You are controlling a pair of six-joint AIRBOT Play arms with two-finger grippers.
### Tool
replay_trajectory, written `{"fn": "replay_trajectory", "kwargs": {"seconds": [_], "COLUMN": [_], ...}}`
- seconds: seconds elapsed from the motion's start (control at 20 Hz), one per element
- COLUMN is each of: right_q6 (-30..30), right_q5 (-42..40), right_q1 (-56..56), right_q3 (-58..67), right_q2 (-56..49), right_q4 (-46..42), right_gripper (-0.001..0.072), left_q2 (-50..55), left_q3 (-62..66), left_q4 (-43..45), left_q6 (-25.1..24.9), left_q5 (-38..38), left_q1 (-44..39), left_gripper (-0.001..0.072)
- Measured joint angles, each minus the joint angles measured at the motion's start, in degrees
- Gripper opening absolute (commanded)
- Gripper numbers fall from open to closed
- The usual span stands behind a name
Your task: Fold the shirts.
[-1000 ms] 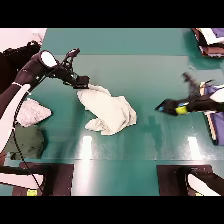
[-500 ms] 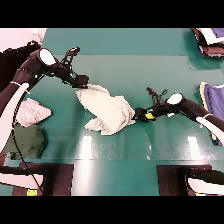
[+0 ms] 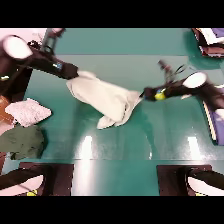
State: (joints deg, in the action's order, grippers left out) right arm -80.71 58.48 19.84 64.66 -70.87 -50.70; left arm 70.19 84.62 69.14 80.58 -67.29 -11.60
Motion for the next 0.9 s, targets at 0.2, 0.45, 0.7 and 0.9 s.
{"fn": "replay_trajectory", "kwargs": {"seconds": [0.2,0.45,0.7,0.9], "right_q6": [-0.26,-0.44,-2.67,-5.75], "right_q5": [3.76,8.57,14.14,20.0], "right_q1": [-6.71,-13.97,-18.16,-16.48], "right_q3": [11.69,24.09,32.85,32.68], "right_q2": [11.47,21.03,21.4,14.36], "right_q4": [-3.02,-3.87,-4.7,-6.6], "right_gripper": [0.0013,0.0013,0.0013,0.0012], "left_q2": [-14.51,-24.3,-24.3,-17.7], "left_q3": [1.33,8.24,11.96,7.02], "left_q4": [0.66,-4.87,-10.16,-11.02], "left_q6": [0.02,0.02,-0.98,-1.4], "left_q5": [0.39,0.39,-0.04,-3.91], "left_q1": [0.0,-0.02,0.0,-0.28], "left_gripper": [0.003,0.0029,0.0029,0.0029]}}
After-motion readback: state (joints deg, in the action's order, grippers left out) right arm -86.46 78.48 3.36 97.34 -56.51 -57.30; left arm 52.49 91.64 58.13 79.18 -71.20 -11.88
